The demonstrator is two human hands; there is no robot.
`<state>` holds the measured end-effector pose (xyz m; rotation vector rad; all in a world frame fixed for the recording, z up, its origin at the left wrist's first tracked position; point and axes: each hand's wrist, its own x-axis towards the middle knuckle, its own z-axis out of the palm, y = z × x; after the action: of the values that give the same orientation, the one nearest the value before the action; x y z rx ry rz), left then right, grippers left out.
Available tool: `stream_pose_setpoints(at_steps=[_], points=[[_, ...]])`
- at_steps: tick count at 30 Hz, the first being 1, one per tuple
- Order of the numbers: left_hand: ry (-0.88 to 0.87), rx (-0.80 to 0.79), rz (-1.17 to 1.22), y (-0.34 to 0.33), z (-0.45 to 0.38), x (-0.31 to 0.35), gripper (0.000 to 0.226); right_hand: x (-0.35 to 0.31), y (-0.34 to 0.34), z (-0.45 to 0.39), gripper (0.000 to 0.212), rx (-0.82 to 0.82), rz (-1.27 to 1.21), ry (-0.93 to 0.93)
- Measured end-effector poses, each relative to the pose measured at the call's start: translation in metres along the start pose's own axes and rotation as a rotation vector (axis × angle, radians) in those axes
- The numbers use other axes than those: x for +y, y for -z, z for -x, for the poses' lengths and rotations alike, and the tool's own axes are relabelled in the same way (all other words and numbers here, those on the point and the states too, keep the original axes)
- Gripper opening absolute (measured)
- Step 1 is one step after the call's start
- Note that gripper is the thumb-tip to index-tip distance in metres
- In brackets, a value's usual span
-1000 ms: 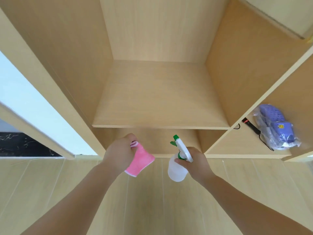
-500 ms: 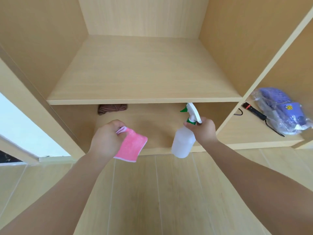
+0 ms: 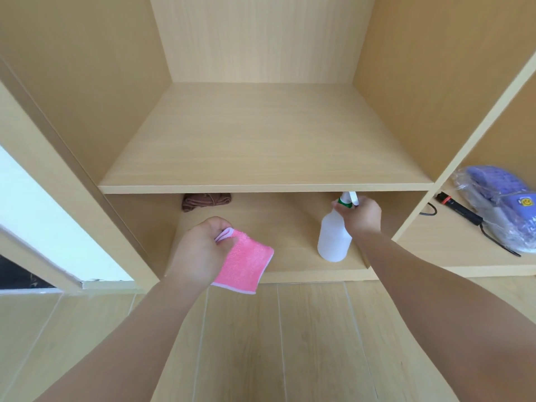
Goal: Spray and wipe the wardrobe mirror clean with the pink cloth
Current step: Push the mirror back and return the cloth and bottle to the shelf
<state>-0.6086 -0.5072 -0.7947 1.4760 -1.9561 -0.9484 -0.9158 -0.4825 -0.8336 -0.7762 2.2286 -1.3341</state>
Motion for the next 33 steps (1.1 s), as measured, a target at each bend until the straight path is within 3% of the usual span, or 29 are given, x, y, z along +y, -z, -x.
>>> stream_pose_setpoints(at_steps=[9, 13, 17, 19, 22, 24, 25, 27, 30, 33], points=[[-0.043, -0.001, 0.011, 0.000, -0.006, -0.006, 0.007, 0.008, 0.005, -0.008, 0.026, 0.024, 0.046, -0.002], [-0.044, -0.029, 0.036, -0.001, -0.010, -0.010, 0.008, 0.017, 0.009, 0.006, 0.046, 0.029, 0.135, -0.041], [-0.023, -0.077, 0.092, -0.001, -0.021, -0.016, 0.017, 0.042, 0.003, 0.059, 0.018, 0.151, 0.252, -0.010], [-0.023, -0.104, 0.181, -0.004, -0.025, -0.016, 0.017, 0.045, -0.012, 0.086, 0.022, 0.049, 0.184, -0.016], [-0.055, -0.153, 0.284, -0.009, -0.031, -0.019, 0.012, 0.028, -0.044, 0.096, 0.055, -0.334, 0.039, 0.001], [-0.075, -0.193, 0.323, -0.010, -0.036, -0.024, 0.014, 0.010, -0.063, 0.086, 0.074, -0.524, 0.110, 0.015], [-0.084, -0.205, 0.337, -0.009, -0.040, -0.027, 0.014, 0.004, -0.071, 0.080, 0.072, -0.594, 0.173, 0.028], [-0.097, -0.212, 0.358, -0.008, -0.047, -0.035, 0.013, -0.001, -0.086, 0.067, 0.050, -0.688, 0.273, 0.056], [-0.076, -0.168, 0.378, -0.006, -0.065, -0.055, 0.011, 0.003, -0.102, 0.053, 0.015, -0.679, 0.337, 0.075], [-0.023, 0.003, 0.311, -0.006, -0.084, -0.086, 0.029, 0.015, -0.119, 0.042, 0.025, -0.604, 0.011, -0.084]])
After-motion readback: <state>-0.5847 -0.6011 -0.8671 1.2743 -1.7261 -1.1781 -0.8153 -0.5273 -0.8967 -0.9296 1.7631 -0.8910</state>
